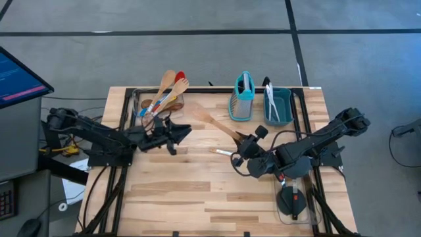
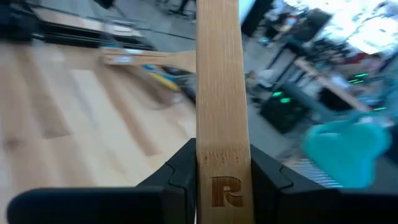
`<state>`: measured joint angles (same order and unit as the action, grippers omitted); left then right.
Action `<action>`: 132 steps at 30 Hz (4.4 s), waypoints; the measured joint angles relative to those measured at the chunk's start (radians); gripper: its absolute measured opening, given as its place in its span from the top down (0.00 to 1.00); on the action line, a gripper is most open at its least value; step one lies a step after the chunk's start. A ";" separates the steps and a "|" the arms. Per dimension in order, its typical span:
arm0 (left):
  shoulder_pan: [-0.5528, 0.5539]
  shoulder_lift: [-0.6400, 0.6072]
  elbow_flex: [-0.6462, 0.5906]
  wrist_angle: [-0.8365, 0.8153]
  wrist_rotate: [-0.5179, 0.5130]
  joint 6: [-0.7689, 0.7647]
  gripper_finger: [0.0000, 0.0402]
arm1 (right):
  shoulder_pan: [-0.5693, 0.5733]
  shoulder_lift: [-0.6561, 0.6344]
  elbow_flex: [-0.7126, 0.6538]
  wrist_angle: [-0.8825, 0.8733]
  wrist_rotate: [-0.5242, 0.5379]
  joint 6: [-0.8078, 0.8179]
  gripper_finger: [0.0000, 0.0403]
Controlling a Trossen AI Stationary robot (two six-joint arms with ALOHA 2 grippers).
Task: Pick & Place Kitchen Items
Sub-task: Put the bottom wooden slotted spoon into the left transparent bin
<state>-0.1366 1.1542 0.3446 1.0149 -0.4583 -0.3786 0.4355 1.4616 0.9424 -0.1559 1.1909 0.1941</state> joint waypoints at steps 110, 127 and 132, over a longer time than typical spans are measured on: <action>0.515 -0.245 0.536 -1.313 -0.009 0.437 0.99 | 0.143 -0.033 -0.022 -0.458 -0.192 0.473 0.61; 0.736 -0.014 0.777 -1.726 -0.075 0.480 0.99 | 0.074 -0.033 -0.022 -0.458 -0.249 0.472 0.66; 0.780 0.045 0.777 -1.740 -0.112 0.480 0.99 | 0.059 -0.033 -0.029 -0.451 -0.249 0.472 0.65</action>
<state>0.6429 1.1988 1.1221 -0.7252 -0.5701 0.1013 0.4942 1.4284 0.9133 -0.6072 0.9419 0.6663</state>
